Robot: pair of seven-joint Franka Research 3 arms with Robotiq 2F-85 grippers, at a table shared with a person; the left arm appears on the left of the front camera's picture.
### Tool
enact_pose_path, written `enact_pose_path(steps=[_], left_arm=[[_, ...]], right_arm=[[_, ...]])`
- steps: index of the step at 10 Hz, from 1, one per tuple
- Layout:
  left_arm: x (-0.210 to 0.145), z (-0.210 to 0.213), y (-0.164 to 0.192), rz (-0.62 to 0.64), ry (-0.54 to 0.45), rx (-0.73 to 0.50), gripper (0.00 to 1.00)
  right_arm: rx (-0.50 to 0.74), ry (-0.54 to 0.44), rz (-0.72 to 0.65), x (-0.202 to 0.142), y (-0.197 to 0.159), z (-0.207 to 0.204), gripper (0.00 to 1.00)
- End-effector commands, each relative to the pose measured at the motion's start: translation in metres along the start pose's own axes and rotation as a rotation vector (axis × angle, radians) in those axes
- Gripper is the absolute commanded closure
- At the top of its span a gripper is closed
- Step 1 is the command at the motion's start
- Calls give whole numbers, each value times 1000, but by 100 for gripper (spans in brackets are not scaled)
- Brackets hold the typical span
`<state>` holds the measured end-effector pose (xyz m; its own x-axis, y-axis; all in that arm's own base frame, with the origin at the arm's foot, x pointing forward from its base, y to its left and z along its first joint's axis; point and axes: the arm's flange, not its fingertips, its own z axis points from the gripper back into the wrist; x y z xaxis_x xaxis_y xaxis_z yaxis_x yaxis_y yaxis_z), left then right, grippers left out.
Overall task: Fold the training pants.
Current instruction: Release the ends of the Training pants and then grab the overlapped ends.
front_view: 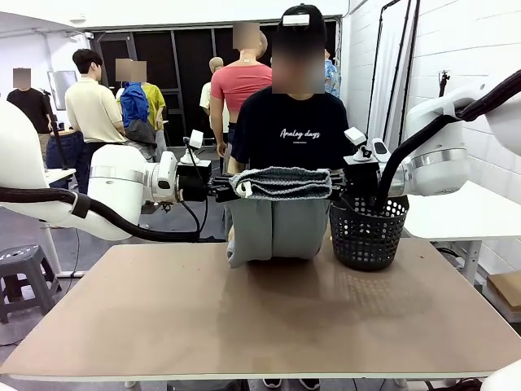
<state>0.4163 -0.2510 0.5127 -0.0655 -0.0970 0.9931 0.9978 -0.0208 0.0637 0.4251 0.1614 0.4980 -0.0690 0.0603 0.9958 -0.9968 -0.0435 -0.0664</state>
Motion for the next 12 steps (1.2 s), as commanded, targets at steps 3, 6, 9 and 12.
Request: enact_pose_path(steps=[3,6,9,12], left_arm=[[4,0,-1,5,3,6,100],[4,0,-1,5,3,6,100],[4,0,-1,5,3,6,100],[4,0,-1,5,3,6,100]], right_arm=[[-2,-23,5,0,2,0,100],[-2,-23,5,0,2,0,100],[-2,-23,5,0,2,0,100],[-2,-23,5,0,2,0,100]])
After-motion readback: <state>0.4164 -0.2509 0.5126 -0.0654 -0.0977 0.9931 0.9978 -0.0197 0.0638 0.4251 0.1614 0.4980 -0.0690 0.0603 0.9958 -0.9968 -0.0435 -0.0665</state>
